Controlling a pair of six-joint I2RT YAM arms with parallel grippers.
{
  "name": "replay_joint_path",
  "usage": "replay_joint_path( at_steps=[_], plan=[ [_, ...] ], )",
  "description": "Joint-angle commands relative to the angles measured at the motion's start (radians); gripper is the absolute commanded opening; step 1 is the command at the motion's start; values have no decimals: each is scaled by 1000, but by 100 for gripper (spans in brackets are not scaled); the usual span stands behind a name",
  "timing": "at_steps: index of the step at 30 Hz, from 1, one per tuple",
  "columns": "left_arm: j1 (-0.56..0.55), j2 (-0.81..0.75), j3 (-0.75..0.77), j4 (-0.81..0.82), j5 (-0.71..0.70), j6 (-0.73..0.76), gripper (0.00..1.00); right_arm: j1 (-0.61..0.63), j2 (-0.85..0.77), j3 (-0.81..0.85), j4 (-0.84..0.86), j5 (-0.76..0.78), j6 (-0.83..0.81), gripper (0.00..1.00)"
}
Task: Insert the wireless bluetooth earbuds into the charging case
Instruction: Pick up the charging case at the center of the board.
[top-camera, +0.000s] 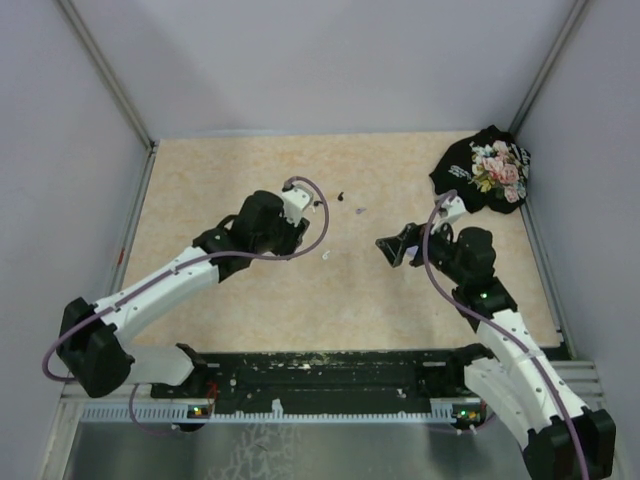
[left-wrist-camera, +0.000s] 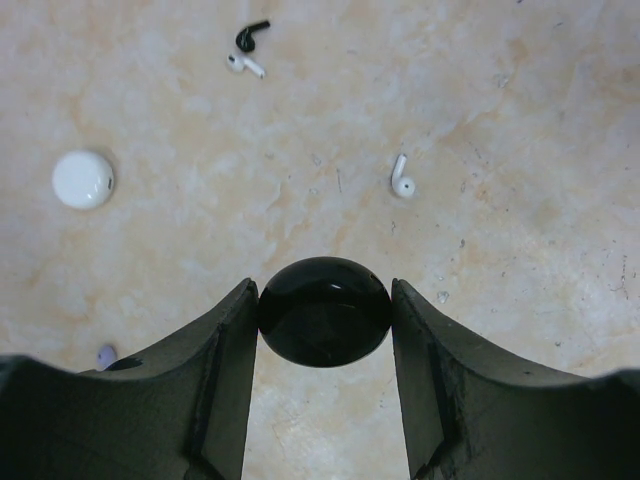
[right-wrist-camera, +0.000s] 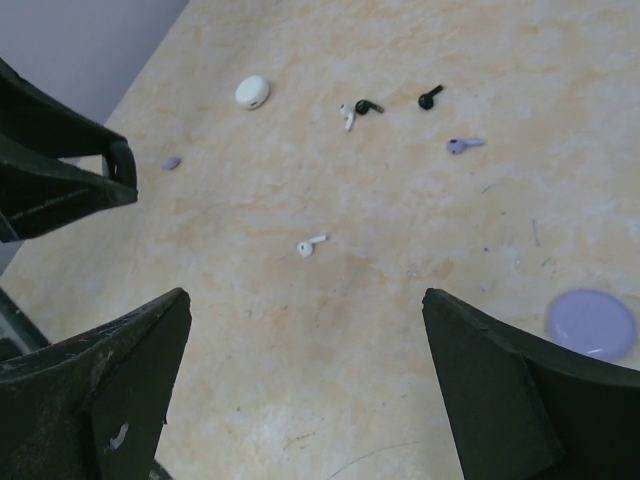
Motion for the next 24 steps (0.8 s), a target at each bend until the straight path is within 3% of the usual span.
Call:
replay_joint_path(
  at_steps=[1, 6, 17, 24],
  plan=[
    [-24, -59, -13, 110, 43, 141, 52, 9, 34, -18, 184, -137, 53, 98],
    [-42, -118, -54, 198, 111, 265, 48, 10, 95, 6, 282, -265, 100, 93],
    [-70, -167, -100, 291, 268, 434, 49, 11, 214, 44, 426, -372, 259, 85],
    [-124, -158, -99, 333, 352, 520, 48, 45, 266, 109, 424, -382, 272, 82]
  ],
)
